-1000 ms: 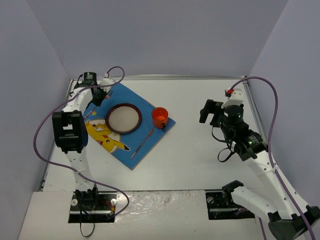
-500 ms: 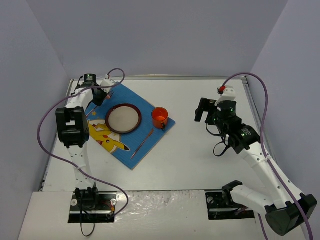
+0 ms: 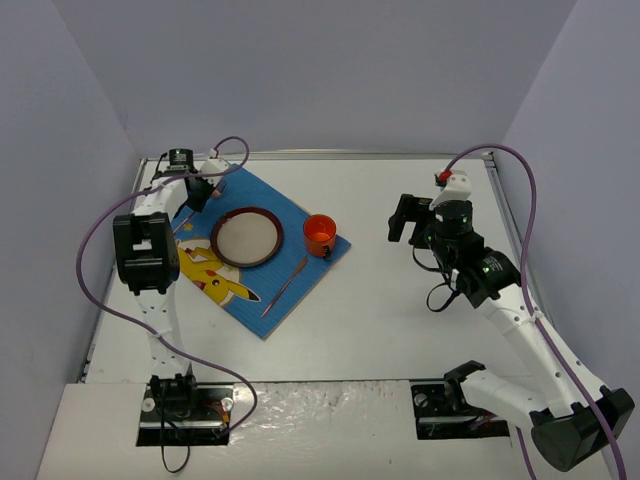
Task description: Set the dinner table for one person
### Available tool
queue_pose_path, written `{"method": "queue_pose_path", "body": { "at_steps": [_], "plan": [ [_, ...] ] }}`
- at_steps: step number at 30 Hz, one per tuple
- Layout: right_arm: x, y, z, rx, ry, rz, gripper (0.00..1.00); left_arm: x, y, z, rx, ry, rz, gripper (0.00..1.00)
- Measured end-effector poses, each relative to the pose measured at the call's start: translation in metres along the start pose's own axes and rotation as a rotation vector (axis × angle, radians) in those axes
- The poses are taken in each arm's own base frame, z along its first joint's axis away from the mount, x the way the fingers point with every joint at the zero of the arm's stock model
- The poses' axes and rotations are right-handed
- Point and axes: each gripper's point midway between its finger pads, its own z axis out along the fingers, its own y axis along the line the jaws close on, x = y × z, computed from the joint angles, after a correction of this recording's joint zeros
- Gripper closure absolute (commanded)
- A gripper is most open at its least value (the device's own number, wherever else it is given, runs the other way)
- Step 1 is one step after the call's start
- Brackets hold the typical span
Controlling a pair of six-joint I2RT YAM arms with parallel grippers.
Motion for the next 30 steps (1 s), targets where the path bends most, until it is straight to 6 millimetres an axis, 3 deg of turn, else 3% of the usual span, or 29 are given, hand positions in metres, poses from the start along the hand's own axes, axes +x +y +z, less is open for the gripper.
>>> {"method": "queue_pose_path", "body": {
  "at_steps": [5, 9, 15, 21, 26, 30],
  "plan": [
    [-0.001, 0.001, 0.000, -0.004, -0.004, 0.001, 0.00, 0.006, -0.002, 0.007, 0.003, 0.018, -0.007, 0.99],
    [-0.002, 0.002, 0.000, -0.012, -0.006, 0.002, 0.00, 0.015, -0.004, 0.014, 0.005, 0.043, -0.012, 0.89],
    [0.000, 0.002, 0.001, -0.010, -0.005, 0.001, 0.00, 0.014, 0.004, 0.017, -0.027, 0.040, -0.006, 0.57],
    [0.000, 0.002, 0.001, -0.010, -0.004, 0.000, 0.00, 0.009, 0.014, 0.014, -0.059, 0.020, -0.004, 0.18],
    [-0.001, 0.000, 0.000, -0.004, -0.012, -0.010, 0.00, 0.006, 0.015, 0.006, -0.066, 0.016, -0.026, 0.07],
    [-0.008, -0.003, -0.006, 0.005, -0.039, -0.023, 0.00, -0.014, 0.021, -0.021, -0.095, -0.033, -0.079, 0.04]
  ]
}}
